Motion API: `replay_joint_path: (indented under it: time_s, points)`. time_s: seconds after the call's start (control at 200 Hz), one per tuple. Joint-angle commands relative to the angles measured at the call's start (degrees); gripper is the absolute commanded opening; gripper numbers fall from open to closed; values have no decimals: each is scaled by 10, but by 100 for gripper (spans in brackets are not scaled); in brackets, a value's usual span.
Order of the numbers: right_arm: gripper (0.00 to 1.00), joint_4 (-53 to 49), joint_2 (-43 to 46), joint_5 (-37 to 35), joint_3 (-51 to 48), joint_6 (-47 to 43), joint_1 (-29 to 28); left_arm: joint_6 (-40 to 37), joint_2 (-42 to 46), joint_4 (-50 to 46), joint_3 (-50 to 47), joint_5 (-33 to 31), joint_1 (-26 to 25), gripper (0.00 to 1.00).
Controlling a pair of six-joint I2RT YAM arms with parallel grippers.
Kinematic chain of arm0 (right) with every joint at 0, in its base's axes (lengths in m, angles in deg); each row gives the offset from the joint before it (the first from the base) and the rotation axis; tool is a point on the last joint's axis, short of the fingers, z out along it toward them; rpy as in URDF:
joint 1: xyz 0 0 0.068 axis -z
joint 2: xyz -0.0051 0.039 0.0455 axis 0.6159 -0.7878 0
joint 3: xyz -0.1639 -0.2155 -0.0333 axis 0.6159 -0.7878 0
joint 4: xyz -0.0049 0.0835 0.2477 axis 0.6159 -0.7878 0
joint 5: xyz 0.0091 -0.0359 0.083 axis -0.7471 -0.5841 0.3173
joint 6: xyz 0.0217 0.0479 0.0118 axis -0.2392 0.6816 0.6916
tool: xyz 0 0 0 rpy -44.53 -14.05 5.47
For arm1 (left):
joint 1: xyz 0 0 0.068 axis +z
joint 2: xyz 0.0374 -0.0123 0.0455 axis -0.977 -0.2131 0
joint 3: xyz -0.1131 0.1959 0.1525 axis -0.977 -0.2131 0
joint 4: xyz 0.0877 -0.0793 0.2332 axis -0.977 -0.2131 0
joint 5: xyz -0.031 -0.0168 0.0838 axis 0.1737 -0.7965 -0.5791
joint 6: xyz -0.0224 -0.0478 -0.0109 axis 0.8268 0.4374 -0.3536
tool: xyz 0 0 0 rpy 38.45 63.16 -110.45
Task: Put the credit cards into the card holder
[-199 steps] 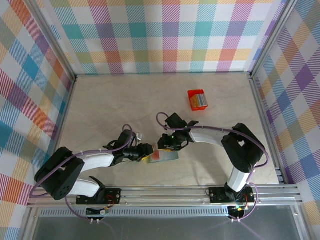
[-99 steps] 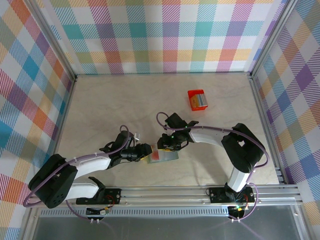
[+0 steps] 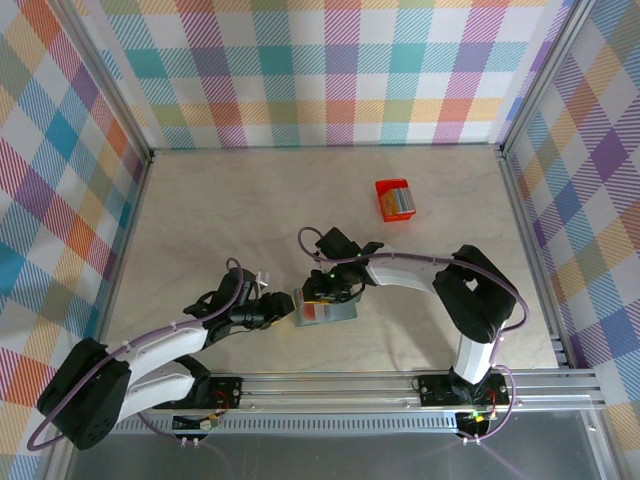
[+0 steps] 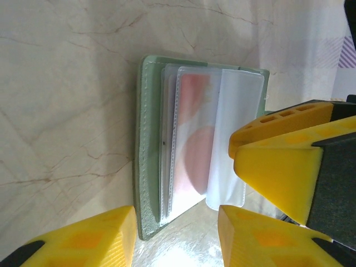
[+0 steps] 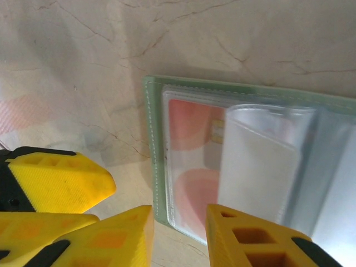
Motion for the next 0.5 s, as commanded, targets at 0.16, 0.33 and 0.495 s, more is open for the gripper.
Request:
replay_joint_path:
  time_s: [0.16, 0.33, 0.495]
  points:
    - [29, -11, -20, -4, 35, 9, -14, 0, 63, -60, -23, -8, 12, 43]
    - [29, -1, -34, 3, 51, 13, -21, 0, 80, -74, -29, -2, 16, 43]
    - [28, 31, -56, 20, 74, 31, -27, 0, 101, -91, -32, 3, 17, 43]
